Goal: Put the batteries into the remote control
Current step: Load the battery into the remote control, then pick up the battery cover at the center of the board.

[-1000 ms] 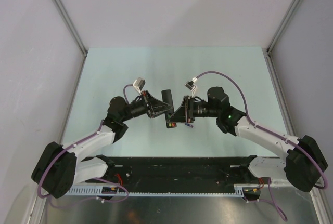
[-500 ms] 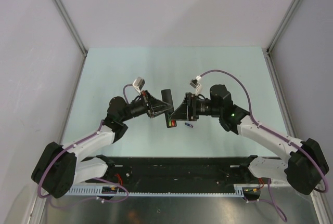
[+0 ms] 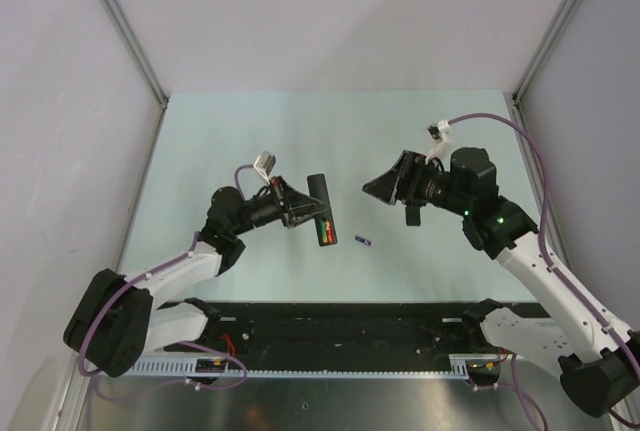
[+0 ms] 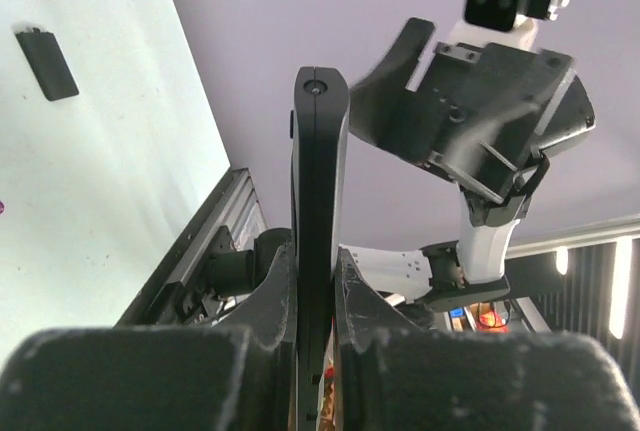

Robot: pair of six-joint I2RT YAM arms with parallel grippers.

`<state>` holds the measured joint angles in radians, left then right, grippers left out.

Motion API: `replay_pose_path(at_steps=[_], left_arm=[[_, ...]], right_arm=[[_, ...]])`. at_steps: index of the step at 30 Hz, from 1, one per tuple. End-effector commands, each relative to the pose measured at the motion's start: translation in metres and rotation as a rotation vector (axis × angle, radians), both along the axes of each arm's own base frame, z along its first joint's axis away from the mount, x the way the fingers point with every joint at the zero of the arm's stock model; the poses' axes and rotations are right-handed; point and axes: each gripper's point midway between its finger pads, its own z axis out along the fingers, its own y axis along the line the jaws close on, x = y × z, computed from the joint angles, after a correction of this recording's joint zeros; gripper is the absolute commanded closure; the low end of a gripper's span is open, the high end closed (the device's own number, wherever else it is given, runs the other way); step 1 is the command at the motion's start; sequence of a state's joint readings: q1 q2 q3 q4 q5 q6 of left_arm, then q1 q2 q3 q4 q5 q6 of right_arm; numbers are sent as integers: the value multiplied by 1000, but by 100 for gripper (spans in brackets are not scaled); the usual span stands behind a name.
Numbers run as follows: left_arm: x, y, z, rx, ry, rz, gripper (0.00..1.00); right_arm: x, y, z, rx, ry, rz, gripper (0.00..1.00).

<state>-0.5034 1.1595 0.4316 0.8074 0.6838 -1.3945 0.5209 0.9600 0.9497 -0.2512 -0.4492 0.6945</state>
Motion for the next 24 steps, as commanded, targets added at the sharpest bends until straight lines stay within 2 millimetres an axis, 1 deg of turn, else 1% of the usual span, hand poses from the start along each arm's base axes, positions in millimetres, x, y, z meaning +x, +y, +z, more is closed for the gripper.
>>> replay_pose_path(at_steps=[1,2,3,4,5,6,8,9,11,12,14,15,17,18,21,24], left_arm=[[-1,9,15,-21,-119,31,100],[-2,10,15,-18,-125,33,100],[-4,12,17,-21,-139,35,100],[-5,13,17,-20,-142,35,100],[-6,14,15,-16,-144,37,100],[-7,17,16,-19,-155,42,100],[-8,21,13,-12,-157,52,100],[-8,22,11,-11,-155,54,100],[-10,24,11,-9,-164,56,100],[-11,25,11,-9,-168,56,100],[-12,27,10,-9,-171,58,100],[-13,28,10,-8,-175,53,100],[-14,29,8,-5,-174,56,100],[-15,30,7,-5,-177,55,100],[-17,32,5,-3,-174,55,100],[-18,33,3,-1,-174,58,100]], right_arm=[[32,-70,-97,-426,189,-366,27],[37,-78,-118,-504,237,-403,28],[40,-92,-132,-579,260,-461,29],[42,-98,-138,-614,267,-485,29],[45,-103,-153,-666,292,-497,29],[49,-110,-158,-704,292,-530,29],[53,-115,-169,-755,298,-540,29],[57,-117,-179,-790,310,-547,29],[61,-121,-187,-832,317,-558,29],[63,-122,-198,-865,338,-557,29],[63,-126,-208,-908,358,-564,29],[64,-127,-216,-932,370,-561,29],[67,-130,-224,-959,378,-565,29],[67,-130,-232,-979,392,-556,29],[72,-128,-242,-980,406,-543,29],[80,-126,-248,-974,402,-530,30]])
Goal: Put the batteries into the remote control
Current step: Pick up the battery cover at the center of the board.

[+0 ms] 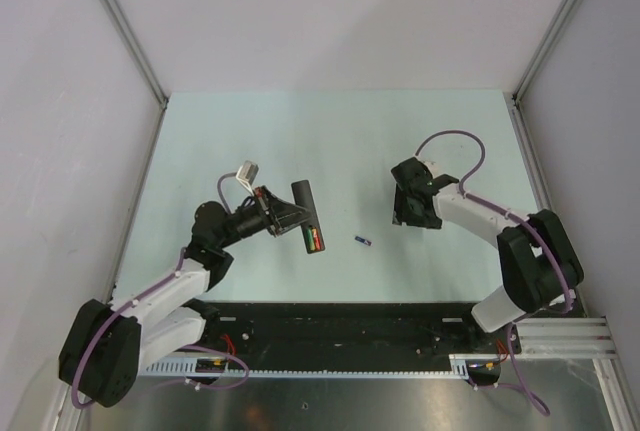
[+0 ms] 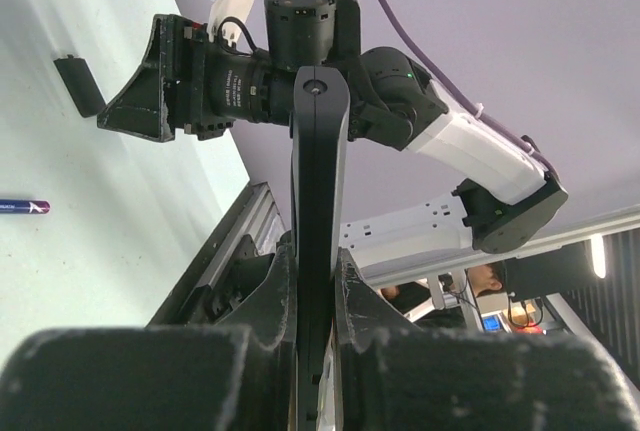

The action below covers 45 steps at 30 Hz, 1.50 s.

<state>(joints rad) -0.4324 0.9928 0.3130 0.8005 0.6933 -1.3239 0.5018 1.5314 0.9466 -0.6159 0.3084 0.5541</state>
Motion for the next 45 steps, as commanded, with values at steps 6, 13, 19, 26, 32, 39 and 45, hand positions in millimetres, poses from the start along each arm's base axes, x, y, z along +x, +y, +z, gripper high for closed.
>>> replay_pose_path(at_steps=[6,13,19,26,32,39,45], left_arm=[[-6,5,6,-6,-70,-8,100],[-3,4,3,3,-61,-6,100],[-2,4,3,3,-62,-7,100],[-1,5,3,3,-63,2,100],[-1,5,4,3,-66,4,100],[-1,5,3,4,-63,4,100],[0,5,2,8,-63,6,100]], right_arm=[[28,2,-10,-3,-16,24,32],[28,5,-20,-1,16,64,38],[30,2,-29,-4,36,67,41],[32,-1,-33,18,57,91,39],[29,3,-35,41,74,115,42],[23,5,-41,49,106,120,57],[22,2,-38,41,101,102,64]])
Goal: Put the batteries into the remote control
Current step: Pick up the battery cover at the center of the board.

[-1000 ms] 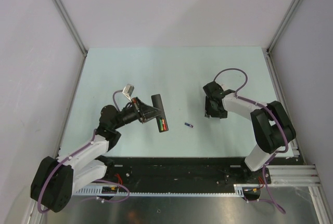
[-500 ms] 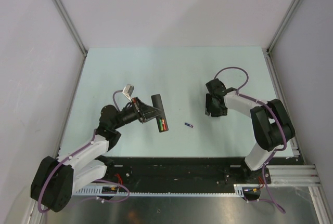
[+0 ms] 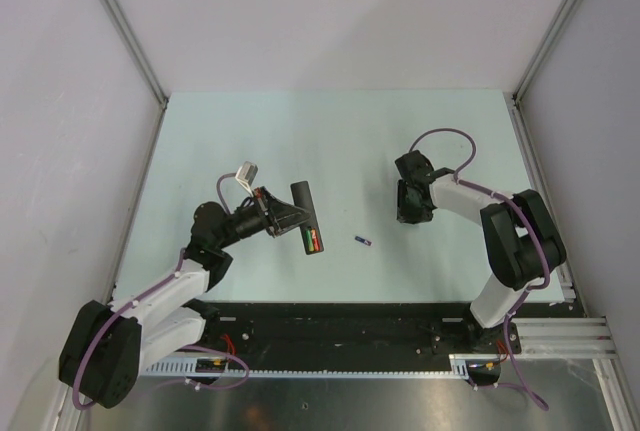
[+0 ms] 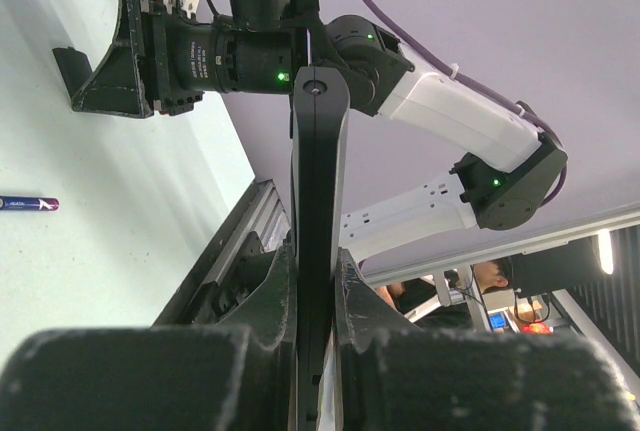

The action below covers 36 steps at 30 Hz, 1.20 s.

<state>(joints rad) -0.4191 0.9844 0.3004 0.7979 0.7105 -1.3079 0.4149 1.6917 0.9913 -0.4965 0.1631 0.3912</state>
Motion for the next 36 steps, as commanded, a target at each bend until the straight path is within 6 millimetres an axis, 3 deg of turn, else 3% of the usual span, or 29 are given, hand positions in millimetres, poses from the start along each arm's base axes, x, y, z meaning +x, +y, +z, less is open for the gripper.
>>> replay_pose_path(at_steps=[1,8,13,28,36], left_arm=[[2,2,6,-2,-54,8,100],[1,1,7,-1,-59,5,100],[1,1,5,2,-54,4,100],[-2,3,3,8,-58,3,100],[0,4,2,10,-58,8,100]], right_arm=[[-6,-3,-7,-18,35,-13,63],[-6,-2,-9,-6,38,-52,43],[-5,5,-8,38,34,-107,41],[-12,12,-18,49,63,-142,54],[-17,6,-15,31,50,-142,78]])
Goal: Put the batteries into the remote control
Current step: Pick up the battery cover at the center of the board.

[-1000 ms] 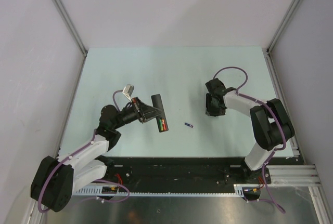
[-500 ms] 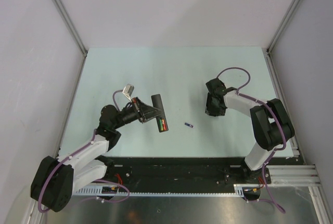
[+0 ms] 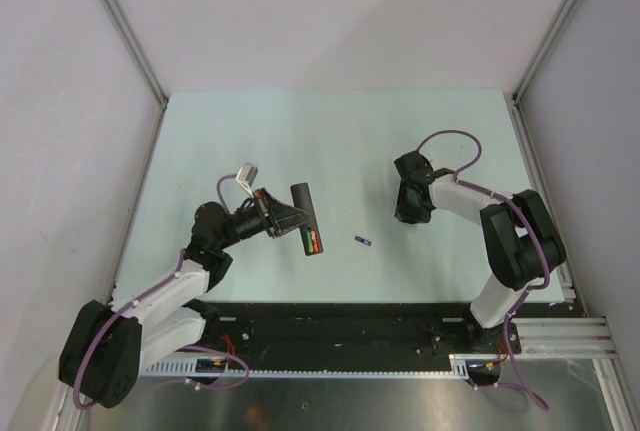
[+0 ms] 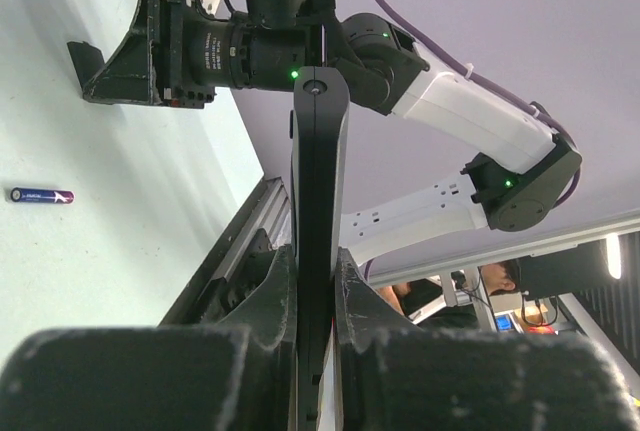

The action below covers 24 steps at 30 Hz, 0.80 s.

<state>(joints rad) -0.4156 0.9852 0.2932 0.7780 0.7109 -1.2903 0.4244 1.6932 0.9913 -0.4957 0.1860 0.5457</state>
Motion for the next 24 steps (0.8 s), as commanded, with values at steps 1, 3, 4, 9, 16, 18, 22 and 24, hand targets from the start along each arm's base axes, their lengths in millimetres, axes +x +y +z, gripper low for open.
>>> replay_pose_path(at_steps=[1,3,4,9,16,18,22,24], left_arm=[[-1,3,10,-8,-71,3,100],[0,3,10,-7,-68,4,100],[1,3,10,-6,-69,6,100],[5,2,11,-4,-71,15,100],[16,1,9,8,-61,44,100],[21,0,7,14,-54,53,100],[29,-2,8,21,-53,67,100],[34,-3,10,21,-52,76,100]], right_arm=[[-17,-1,-10,-9,47,7,80],[-18,-3,-4,-19,38,12,92],[-19,-3,0,-20,31,18,95],[-25,0,38,-21,-51,80,100],[-49,37,101,60,-206,294,100],[-61,54,130,106,-286,398,100],[-101,92,174,210,-383,610,100],[-115,99,187,243,-396,658,100]])
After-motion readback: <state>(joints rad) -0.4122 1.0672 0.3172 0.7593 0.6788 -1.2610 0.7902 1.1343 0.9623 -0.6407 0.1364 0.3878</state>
